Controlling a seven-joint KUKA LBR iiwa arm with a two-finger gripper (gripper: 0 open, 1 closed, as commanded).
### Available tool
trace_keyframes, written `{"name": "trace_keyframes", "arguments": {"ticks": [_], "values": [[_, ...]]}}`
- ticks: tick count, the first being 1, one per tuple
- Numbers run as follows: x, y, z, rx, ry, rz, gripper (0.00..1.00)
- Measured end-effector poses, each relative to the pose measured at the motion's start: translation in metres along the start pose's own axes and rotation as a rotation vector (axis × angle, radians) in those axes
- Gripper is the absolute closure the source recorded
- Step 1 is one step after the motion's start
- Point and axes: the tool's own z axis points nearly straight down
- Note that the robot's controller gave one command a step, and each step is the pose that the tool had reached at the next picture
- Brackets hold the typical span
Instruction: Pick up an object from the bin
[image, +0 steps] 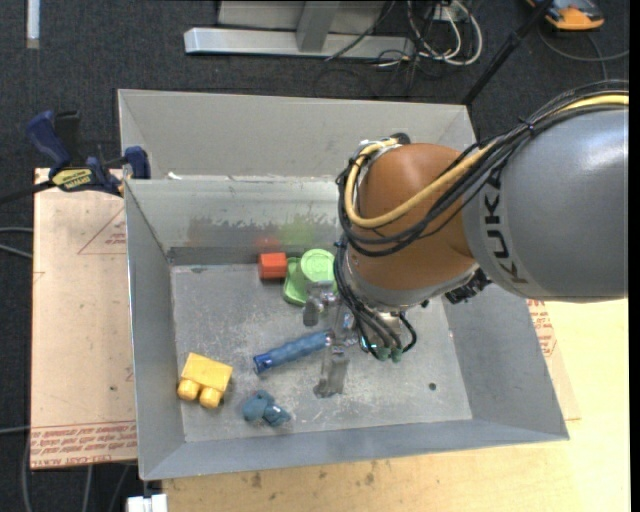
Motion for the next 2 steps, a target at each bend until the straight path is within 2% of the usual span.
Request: {"name": "trace_keyframes", "arguments": {"ticks": [1,2], "values": [[-0.0333,-0.0519,0.1355,-0.004,-0.013,0.190,0.00],[-0.0350,-0.0507,0.1336,-0.007,-0.017,0.190,0.00]]}}
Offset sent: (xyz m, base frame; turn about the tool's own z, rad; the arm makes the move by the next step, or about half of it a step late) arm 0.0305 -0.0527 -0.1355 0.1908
